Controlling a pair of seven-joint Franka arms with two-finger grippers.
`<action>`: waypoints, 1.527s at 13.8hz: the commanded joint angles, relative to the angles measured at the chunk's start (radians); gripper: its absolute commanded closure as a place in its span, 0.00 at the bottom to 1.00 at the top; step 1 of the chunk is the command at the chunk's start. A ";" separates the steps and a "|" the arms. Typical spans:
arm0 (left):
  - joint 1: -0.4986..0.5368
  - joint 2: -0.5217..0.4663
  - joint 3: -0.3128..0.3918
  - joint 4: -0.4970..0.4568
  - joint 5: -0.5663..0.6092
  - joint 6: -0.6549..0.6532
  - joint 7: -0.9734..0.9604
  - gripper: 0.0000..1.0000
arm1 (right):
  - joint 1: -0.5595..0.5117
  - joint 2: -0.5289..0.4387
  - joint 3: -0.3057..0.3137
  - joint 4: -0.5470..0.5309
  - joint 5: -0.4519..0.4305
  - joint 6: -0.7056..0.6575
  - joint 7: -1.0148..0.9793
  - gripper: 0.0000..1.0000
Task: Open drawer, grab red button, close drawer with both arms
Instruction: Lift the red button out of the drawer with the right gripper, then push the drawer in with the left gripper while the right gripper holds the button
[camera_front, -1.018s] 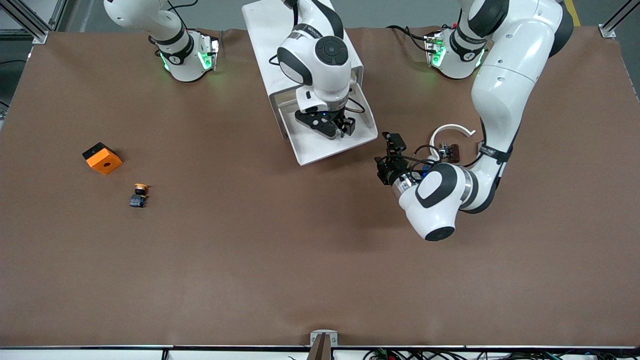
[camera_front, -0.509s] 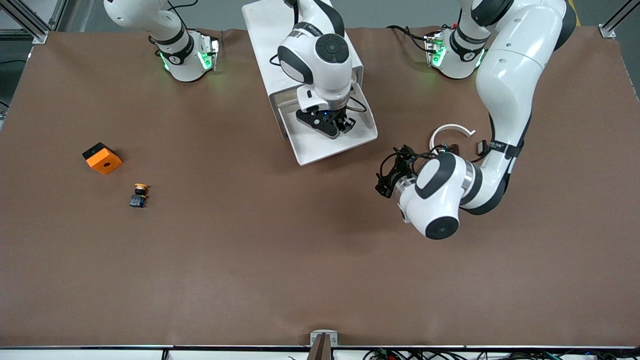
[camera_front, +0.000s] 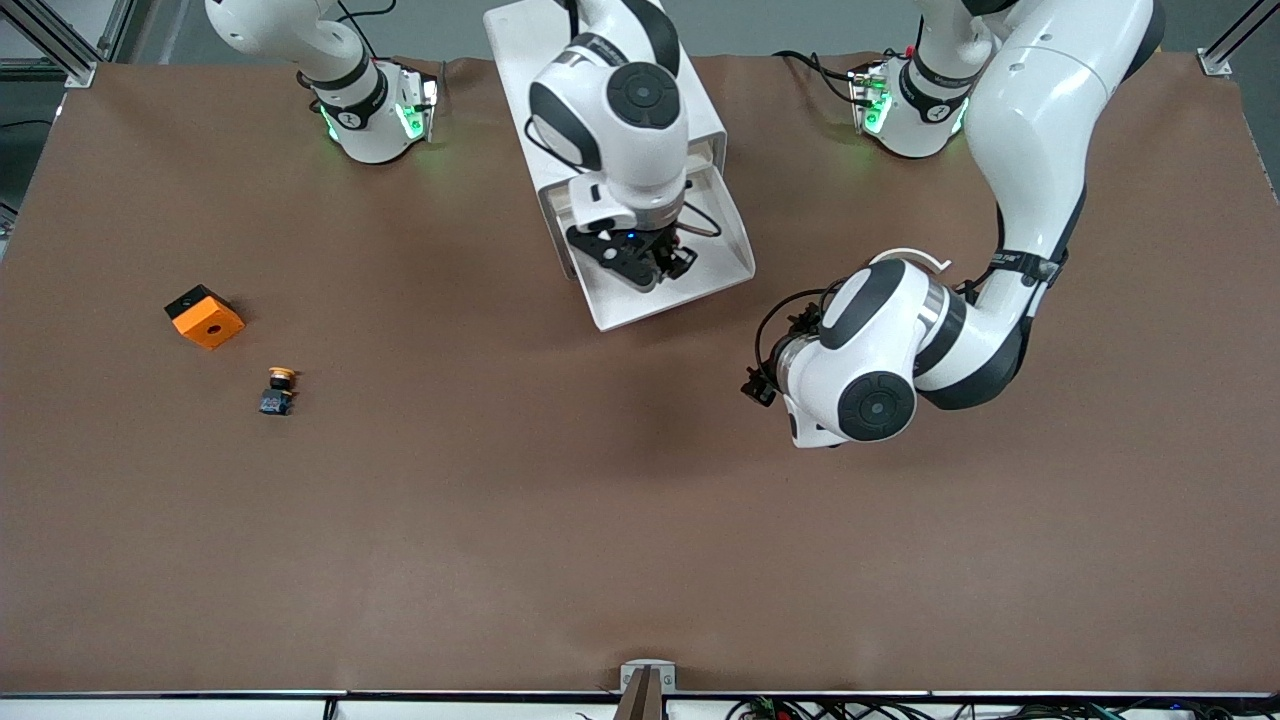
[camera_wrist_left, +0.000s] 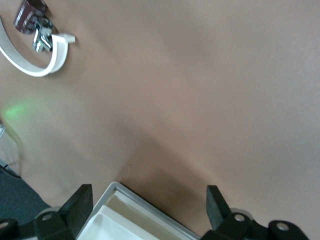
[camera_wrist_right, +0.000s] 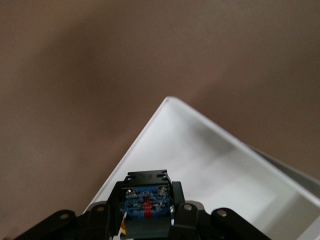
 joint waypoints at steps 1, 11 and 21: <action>0.028 -0.047 -0.018 -0.039 0.029 0.016 0.029 0.00 | -0.128 -0.076 0.015 -0.016 -0.006 -0.080 -0.194 1.00; 0.032 -0.071 -0.029 -0.051 0.032 0.021 0.138 0.00 | -0.548 -0.130 0.012 -0.277 -0.015 0.088 -0.871 1.00; 0.034 -0.151 -0.055 -0.206 0.089 0.318 0.256 0.00 | -0.728 -0.077 0.013 -0.530 -0.028 0.493 -1.083 1.00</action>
